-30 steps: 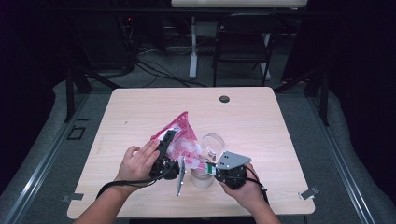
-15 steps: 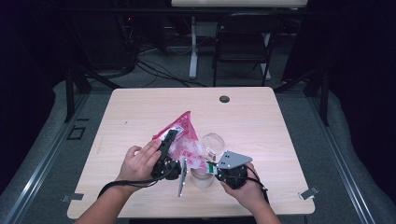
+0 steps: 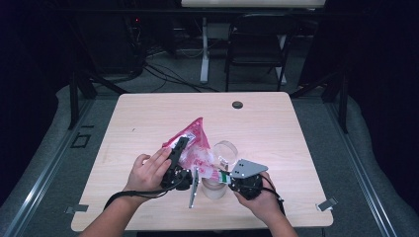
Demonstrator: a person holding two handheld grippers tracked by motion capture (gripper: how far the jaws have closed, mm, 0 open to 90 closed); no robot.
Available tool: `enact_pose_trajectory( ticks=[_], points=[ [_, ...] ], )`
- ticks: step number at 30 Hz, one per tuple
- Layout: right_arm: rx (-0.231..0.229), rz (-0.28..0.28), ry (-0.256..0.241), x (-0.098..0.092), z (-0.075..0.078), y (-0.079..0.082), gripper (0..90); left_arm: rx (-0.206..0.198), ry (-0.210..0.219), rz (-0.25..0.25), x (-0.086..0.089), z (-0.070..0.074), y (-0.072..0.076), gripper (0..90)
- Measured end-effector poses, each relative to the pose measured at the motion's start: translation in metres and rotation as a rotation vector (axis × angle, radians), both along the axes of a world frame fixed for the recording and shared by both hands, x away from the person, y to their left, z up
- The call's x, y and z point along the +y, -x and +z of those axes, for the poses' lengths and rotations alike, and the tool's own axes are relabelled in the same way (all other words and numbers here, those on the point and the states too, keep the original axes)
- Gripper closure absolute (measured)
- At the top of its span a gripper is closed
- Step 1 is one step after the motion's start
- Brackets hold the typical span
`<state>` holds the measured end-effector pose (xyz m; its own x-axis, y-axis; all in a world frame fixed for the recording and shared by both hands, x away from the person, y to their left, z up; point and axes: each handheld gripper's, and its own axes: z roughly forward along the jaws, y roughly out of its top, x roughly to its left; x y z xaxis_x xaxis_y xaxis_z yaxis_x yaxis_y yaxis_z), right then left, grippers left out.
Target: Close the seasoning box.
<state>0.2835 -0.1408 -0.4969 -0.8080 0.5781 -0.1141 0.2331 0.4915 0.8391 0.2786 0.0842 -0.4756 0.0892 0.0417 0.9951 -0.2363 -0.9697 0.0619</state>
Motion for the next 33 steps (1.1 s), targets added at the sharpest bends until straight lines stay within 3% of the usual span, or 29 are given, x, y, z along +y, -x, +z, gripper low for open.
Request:
enact_pose_trajectory(
  ticks=[33],
  points=[
    [-0.015, 0.005, -0.007, 0.001, 0.004, 0.001, 90.0, 0.094, 0.057, 0.047, 0.014, -0.022, -0.003, 65.2]
  ],
)
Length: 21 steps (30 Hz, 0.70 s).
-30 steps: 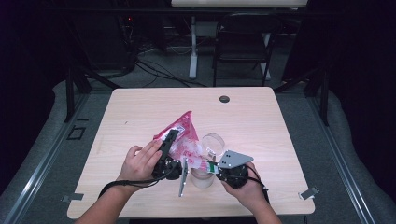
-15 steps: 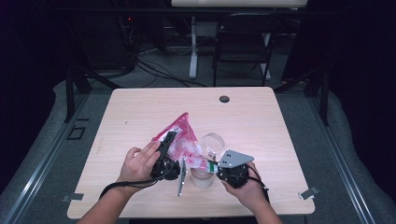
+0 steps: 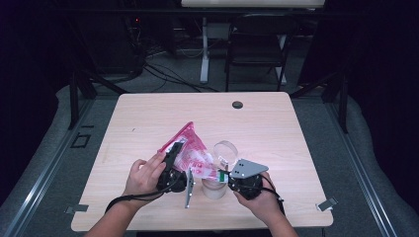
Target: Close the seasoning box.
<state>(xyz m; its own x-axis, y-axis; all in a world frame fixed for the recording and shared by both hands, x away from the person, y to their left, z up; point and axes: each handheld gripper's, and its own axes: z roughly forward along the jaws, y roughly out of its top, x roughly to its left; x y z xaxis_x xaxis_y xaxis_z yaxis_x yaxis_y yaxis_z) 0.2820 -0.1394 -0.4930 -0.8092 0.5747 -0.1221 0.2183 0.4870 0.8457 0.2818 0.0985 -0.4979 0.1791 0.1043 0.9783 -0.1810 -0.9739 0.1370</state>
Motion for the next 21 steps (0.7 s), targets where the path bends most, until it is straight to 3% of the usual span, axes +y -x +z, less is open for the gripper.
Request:
enact_pose_trajectory(
  ticks=[13, 21],
  points=[
    [-0.010, 0.014, -0.004, 0.004, 0.003, 0.001, 90.0, 0.021, 0.006, 0.020, 0.004, -0.005, 0.000, 65.3],
    [-0.010, 0.022, -0.006, 0.006, 0.004, 0.000, 90.0, 0.062, 0.032, 0.038, 0.008, -0.013, 0.001, 65.4]
  ],
)
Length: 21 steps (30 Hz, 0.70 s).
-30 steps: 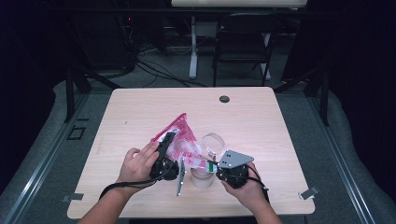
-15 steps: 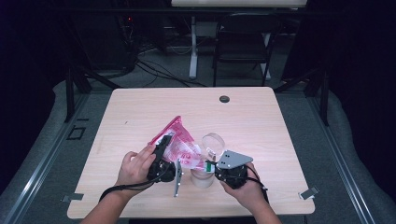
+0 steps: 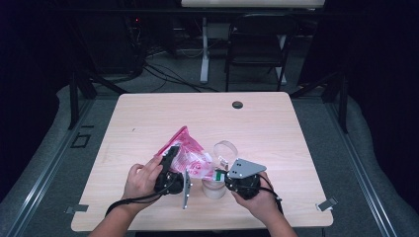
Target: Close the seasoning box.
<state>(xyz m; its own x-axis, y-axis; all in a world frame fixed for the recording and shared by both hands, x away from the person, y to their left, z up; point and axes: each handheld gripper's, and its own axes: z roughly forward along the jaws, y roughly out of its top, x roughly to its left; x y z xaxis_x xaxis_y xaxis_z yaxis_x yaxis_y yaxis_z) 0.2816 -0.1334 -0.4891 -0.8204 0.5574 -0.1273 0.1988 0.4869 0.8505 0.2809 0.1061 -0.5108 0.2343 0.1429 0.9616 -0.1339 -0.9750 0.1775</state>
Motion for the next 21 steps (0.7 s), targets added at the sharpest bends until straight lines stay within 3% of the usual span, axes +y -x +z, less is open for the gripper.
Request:
enact_pose_trajectory(
  ticks=[12, 21],
  points=[
    [0.001, 0.010, 0.006, 0.003, -0.001, 0.000, 90.0, 0.037, 0.027, 0.021, 0.003, -0.011, 0.002, 65.9],
    [-0.003, 0.013, 0.002, 0.004, -0.001, -0.001, 90.0, 0.087, 0.099, 0.053, 0.004, -0.018, 0.001, 65.9]
  ],
)
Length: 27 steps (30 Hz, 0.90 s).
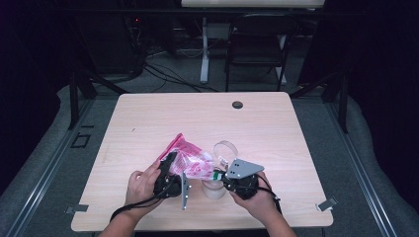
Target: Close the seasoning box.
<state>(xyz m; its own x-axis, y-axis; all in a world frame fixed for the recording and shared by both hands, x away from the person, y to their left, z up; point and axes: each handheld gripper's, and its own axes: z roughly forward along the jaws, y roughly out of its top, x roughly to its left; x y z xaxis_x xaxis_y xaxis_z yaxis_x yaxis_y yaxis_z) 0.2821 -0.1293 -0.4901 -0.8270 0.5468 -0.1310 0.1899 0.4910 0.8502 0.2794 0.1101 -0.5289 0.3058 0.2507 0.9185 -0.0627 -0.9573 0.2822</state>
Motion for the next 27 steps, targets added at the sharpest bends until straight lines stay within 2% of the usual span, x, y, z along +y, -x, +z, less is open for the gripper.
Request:
enact_pose_trajectory(
  ticks=[9, 11, 15, 16, 17, 18, 19, 20, 21, 22, 23, 24, 25, 26, 27],
  points=[
    [-0.003, 0.001, -0.006, 0.003, -0.001, 0.000, 90.0, 0.038, 0.043, 0.008, 0.002, -0.004, -0.001, 66.7],
    [-0.004, 0.001, -0.003, 0.003, 0.000, 0.000, 90.0, 0.069, 0.064, 0.010, 0.002, -0.004, -0.002, 67.9],
    [-0.010, 0.002, -0.001, 0.005, 0.001, 0.001, 90.0, 0.094, 0.088, 0.012, 0.003, -0.005, -0.004, 69.8],
    [-0.012, 0.005, -0.005, 0.005, 0.001, 0.002, 90.0, 0.118, 0.114, 0.010, 0.004, -0.006, -0.005, 70.1],
    [-0.015, 0.006, -0.001, 0.006, 0.002, 0.002, 90.0, 0.118, 0.114, 0.010, 0.004, -0.006, -0.005, 70.2],
    [-0.017, 0.007, -0.004, 0.006, 0.002, 0.003, 90.0, 0.144, 0.139, 0.009, 0.006, -0.007, -0.007, 70.3],
    [-0.017, 0.007, -0.004, 0.006, 0.002, 0.003, 90.0, 0.144, 0.139, 0.009, 0.006, -0.007, -0.007, 70.4],
    [-0.021, 0.010, -0.003, 0.007, 0.002, 0.003, 89.9, 0.169, 0.176, 0.006, 0.007, -0.010, -0.009, 70.5],
    [-0.021, 0.010, -0.003, 0.007, 0.002, 0.003, 89.9, 0.169, 0.176, 0.006, 0.007, -0.010, -0.009, 70.7],
    [-0.021, 0.012, -0.003, 0.008, 0.003, 0.004, 89.8, 0.197, 0.180, 0.009, 0.008, -0.010, -0.010, 70.8],
    [-0.021, 0.012, -0.003, 0.008, 0.003, 0.004, 89.8, 0.197, 0.180, 0.009, 0.008, -0.010, -0.010, 70.9],
    [-0.023, 0.015, -0.009, 0.008, 0.003, 0.004, 89.7, 0.216, 0.214, 0.004, 0.008, -0.012, -0.011, 71.0],
    [-0.023, 0.015, -0.009, 0.008, 0.003, 0.004, 89.7, 0.216, 0.214, 0.004, 0.008, -0.012, -0.011, 71.1],
    [-0.024, 0.015, -0.012, 0.009, 0.004, 0.004, 89.7, 0.247, 0.236, 0.008, 0.009, -0.012, -0.012, 71.3],
    [-0.024, 0.015, -0.012, 0.009, 0.004, 0.004, 89.7, 0.247, 0.236, 0.008, 0.009, -0.012, -0.012, 71.5]
  ],
)
